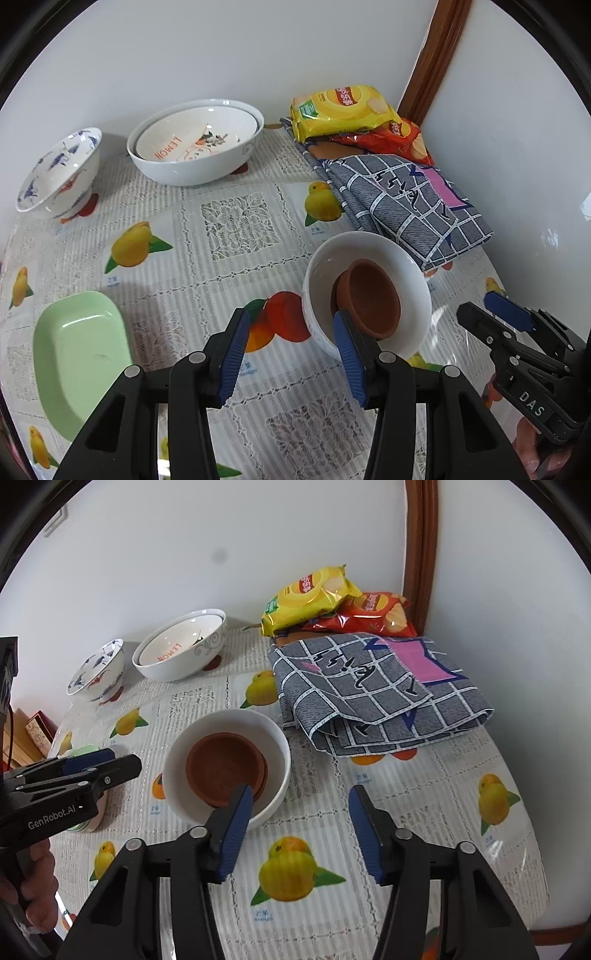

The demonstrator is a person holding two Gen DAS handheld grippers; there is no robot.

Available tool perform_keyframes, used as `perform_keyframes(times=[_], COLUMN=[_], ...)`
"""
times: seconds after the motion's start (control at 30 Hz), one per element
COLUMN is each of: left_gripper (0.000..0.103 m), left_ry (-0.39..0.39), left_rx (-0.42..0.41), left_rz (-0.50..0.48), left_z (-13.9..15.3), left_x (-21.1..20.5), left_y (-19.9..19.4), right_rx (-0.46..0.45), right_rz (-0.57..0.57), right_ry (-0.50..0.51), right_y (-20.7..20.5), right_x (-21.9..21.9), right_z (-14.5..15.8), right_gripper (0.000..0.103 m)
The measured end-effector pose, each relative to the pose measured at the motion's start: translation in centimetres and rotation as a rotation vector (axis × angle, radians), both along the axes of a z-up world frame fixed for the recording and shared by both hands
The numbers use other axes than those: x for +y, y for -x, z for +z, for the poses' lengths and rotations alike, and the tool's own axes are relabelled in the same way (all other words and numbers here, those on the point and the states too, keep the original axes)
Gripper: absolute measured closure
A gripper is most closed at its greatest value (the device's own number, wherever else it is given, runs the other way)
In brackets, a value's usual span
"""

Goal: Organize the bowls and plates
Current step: 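Close the left tool on the white bowl rim while the right tool grips it too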

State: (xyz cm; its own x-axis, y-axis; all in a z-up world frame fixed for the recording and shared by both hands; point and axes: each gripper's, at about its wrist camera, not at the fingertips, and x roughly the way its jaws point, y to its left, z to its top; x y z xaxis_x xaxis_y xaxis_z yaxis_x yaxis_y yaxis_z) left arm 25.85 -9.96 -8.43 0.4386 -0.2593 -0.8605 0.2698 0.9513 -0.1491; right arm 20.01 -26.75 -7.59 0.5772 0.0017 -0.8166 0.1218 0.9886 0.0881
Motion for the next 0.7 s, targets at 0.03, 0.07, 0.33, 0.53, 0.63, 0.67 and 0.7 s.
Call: perform_keyframes(times=[0.03, 0.07, 0.33, 0.53, 0.63, 0.67, 0.7], left_gripper=[0.058, 0.058, 0.058, 0.058, 0.058, 0.058, 0.058], left_ry=[0.001, 0.002, 0.016, 0.003, -0.010, -0.015, -0.016], left_rx=[0.005, 0.009, 0.050, 0.075, 0.084, 0.087, 0.088], left_rz=[0.002, 0.002, -0.004, -0.008, -0.016, -0.016, -0.017], left_z=[-0.2, -0.4, -2.3, -3.5, -4.0, -4.1, -4.2], left_x=[0.0, -0.1, -0.9, -1.5, -2.0, -2.1, -2.1], left_y=[-0.3, -0.4, -2.1, -2.9, -3.1, -3.2, -3.3], right_rx=[0.005, 0.011, 0.073, 0.119, 0.136, 0.143, 0.153], right_rz=[0.002, 0.004, 0.034, 0.017, 0.009, 0.007, 0.004], right_ry=[-0.004, -0.007, -0.049, -0.067, -0.058, -0.058, -0.059], right_y=[-0.4, -0.8, -3.8, -5.1, -5.6, -5.8, -5.9], right_x=[0.0, 0.0, 0.3, 0.0, 0.0, 0.0, -0.1], right_z=[-0.2, -0.5, -2.9, -4.3, -5.0, -5.2, -5.4], right_gripper=[0.054, 0.055, 0.068, 0.075, 0.079, 0.080, 0.080])
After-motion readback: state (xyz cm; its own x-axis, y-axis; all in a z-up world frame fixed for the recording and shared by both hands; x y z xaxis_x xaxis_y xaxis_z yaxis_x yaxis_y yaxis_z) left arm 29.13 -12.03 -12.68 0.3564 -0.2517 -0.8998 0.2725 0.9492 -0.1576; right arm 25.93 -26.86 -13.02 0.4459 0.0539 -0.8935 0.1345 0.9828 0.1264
